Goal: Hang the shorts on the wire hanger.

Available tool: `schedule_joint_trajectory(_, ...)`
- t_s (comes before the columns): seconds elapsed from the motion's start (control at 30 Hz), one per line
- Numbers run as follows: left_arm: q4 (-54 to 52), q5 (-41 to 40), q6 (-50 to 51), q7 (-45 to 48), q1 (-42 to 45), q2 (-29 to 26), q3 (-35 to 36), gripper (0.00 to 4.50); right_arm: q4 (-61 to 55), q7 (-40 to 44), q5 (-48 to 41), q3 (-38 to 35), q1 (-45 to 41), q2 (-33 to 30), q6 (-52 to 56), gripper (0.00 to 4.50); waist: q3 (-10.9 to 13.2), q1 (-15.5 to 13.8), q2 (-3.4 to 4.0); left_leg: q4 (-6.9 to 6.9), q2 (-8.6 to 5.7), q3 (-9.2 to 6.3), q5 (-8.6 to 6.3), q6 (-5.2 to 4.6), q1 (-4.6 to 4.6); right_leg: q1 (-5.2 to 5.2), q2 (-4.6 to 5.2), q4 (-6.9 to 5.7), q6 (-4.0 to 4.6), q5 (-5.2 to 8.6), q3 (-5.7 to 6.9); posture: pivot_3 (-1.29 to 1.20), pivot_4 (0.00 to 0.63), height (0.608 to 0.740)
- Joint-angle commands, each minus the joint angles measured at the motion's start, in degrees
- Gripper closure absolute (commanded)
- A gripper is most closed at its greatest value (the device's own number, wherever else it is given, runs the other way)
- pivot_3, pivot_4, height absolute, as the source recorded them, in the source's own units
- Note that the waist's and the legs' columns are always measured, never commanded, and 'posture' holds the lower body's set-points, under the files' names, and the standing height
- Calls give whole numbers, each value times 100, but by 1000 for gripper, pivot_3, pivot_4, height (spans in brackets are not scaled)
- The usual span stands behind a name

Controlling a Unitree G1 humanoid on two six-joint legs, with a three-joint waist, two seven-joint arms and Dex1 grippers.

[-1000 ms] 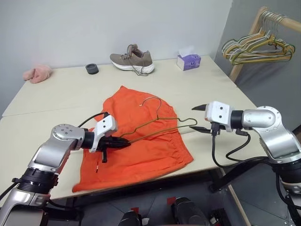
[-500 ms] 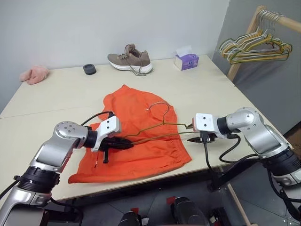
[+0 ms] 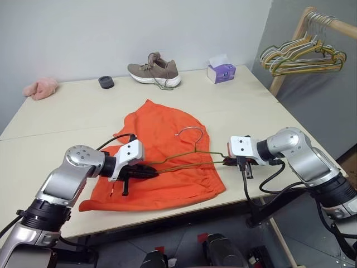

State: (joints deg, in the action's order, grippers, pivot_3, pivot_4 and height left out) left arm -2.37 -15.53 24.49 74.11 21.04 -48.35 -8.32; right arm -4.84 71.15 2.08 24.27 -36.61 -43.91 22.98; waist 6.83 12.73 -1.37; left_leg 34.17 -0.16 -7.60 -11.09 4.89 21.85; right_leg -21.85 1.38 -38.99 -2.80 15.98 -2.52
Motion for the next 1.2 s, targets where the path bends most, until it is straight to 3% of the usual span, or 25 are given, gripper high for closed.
schedule_joint_trajectory(0.03, -88, -286, 163, -65, 75, 101, 232, 3438, -264, 32, -92, -202, 37, -67, -35, 4500, 0, 0, 0, 1, 0, 0, 0, 0, 0, 0, 0, 0, 0, 0, 0, -211, 41, 740)
schedule_joint_trajectory(0.33, 55, -869, 511, -472, 39, 390, 887, 656, -577, -60, -294, -616, 516, -383, 144, 4500, 0, -4, 0, 5, 0, 0, 0, 0, 1, 1, 0, -1, -1, 0, 0, -218, 44, 740)
schedule_joint_trajectory(0.57, 620, -1613, 1435, -1110, 75, 449, 1959, 656, -408, -399, -622, -1591, 1423, -913, 739, 4500, 0, 1, -1, 12, -1, 0, 0, 0, 1, 4, 0, -2, -2, -1, 1, -230, 50, 740)
schedule_joint_trajectory(0.9, -103, -969, 862, -600, -1545, 77, 1022, 656, -176, -786, -1297, -2689, 2427, -1163, 1906, 4500, -1, 38, 1, 13, 1, 7, -1, 1, -4, 6, 0, -3, 6, 3, -6, -253, 59, 740)
schedule_joint_trajectory(1.2, -218, -856, 553, -515, -1887, -18, 896, 656, 94, -1023, -1441, -2492, 2384, -1074, 2439, 4500, -1, 121, 4, 16, 1, 12, -2, 1, -8, 10, 2, -3, 33, 17, -9, -233, 58, 740)
